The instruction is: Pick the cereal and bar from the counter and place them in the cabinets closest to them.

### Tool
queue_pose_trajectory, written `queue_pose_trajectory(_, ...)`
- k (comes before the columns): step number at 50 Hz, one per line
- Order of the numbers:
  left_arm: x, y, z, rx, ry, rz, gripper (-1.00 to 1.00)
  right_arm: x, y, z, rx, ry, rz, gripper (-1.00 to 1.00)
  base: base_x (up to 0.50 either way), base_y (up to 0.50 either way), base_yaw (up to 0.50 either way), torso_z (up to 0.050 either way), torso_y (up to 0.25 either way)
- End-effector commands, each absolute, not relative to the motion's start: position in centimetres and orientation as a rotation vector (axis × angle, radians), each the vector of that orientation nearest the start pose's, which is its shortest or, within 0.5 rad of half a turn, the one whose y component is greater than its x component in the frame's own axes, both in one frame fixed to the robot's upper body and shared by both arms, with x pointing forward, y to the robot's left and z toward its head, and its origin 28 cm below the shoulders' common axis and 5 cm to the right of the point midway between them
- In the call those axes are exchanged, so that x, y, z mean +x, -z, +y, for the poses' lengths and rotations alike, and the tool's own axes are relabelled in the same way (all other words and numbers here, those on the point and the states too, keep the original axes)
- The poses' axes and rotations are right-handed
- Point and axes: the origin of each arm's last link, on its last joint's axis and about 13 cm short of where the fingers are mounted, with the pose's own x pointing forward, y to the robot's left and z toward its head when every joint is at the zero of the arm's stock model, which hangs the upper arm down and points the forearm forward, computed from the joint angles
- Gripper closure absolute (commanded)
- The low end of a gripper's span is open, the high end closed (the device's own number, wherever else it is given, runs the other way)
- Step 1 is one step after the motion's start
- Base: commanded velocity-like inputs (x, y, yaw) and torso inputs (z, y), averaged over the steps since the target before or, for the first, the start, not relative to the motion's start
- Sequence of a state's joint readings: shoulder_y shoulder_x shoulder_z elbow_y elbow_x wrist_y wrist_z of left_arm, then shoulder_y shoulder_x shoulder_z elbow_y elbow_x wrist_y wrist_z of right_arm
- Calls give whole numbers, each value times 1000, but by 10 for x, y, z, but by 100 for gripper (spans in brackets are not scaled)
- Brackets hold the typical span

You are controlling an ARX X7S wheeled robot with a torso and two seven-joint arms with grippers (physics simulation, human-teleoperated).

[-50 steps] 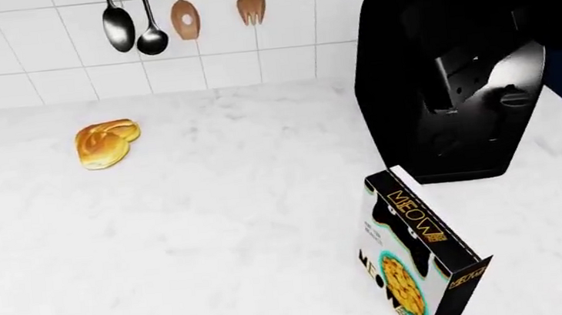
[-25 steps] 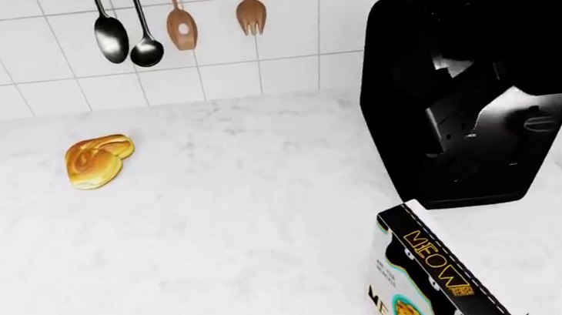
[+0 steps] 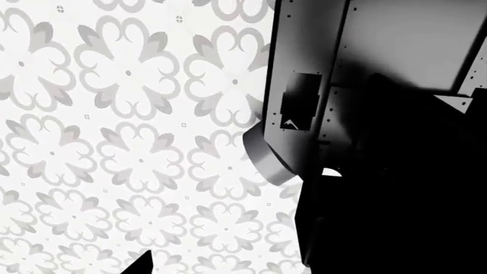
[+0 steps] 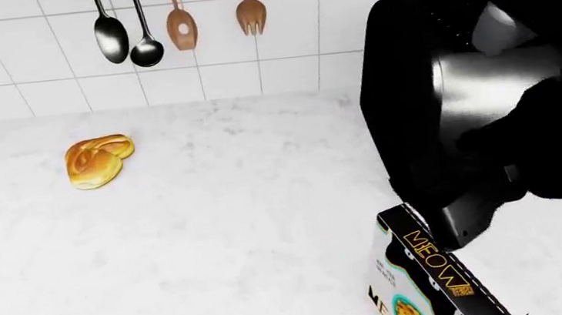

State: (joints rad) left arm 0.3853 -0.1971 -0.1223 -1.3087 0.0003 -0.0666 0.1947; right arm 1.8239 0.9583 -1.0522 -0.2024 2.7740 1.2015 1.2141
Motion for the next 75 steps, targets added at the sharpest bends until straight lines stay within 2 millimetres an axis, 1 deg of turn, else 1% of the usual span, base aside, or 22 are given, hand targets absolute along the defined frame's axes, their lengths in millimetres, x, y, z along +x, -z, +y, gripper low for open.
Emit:
queue_pose_trajectory(1,-150,127,294,-35,-81,1738,-100,166,-351,-149,-183,-460,759,-100,0,0,0,0,0)
queue_pose_trajectory(5,-150,127,294,-37,-81,1737,-100,165,-345,-150,-183,-470,775,-100,0,0,0,0,0)
queue_pose_trajectory(14,-150,127,294,-43,-85,1738,-100,165,-339,-149,-199,-491,789,-100,0,0,0,0,0)
queue_pose_trajectory(16,-150,127,294,-42,-86,1738,-100,162,-346,-147,-150,-531,768,-100,0,0,0,0,0)
queue_pose_trajectory(19,-150,127,294,-40,-85,1738,-100,159,-354,-144,-136,-563,748,-100,0,0,0,0,0)
queue_pose_trajectory(24,-150,127,294,-43,-86,1738,-100,158,-356,-144,-145,-564,738,-100,0,0,0,0,0)
queue_pose_trajectory(30,-150,127,294,-40,-86,1736,-100,160,-342,-147,-158,-524,772,-100,0,0,0,0,0)
queue_pose_trajectory(42,-150,127,293,-60,-107,1739,-100,159,-322,-145,-136,-545,837,-100,0,0,0,0,0)
queue_pose_trajectory(48,-150,127,293,-59,-107,1739,-100,154,-296,-147,-77,-546,924,-100,0,0,0,0,0)
queue_pose_trajectory(54,-150,127,293,-55,-107,1739,-100,159,-281,-147,-48,-537,946,-100,0,0,0,0,0)
queue_pose_trajectory(55,-150,127,293,-54,-110,1738,-100,159,-280,-146,-49,-541,947,100,0,0,0,0,0)
queue_pose_trajectory(58,-150,127,293,-55,-113,1735,-100,160,-282,-144,-72,-550,929,100,0,0,0,0,0)
queue_pose_trajectory(60,-150,127,293,-58,-115,1734,-100,161,-290,-141,-80,-565,893,100,0,0,0,0,0)
queue_pose_trajectory(63,-150,127,293,-68,-134,1732,-100,162,-308,-132,-143,-602,816,100,0,0,2,0,0)
queue_pose_trajectory(66,-150,127,293,-79,-143,1730,-100,161,-319,-124,-197,-630,762,100,0,0,0,0,0)
queue_pose_trajectory(68,-150,127,293,-81,-147,1728,-100,161,-331,-120,-235,-643,709,100,0,0,0,0,0)
queue_pose_trajectory(71,-150,127,293,-82,-148,1725,-100,161,-356,-115,-291,-640,608,100,0,0,0,0,0)
queue_pose_trajectory(75,-150,127,293,-81,-143,1723,-100,166,-375,-108,-344,-627,476,100,0,0,0,0,0)
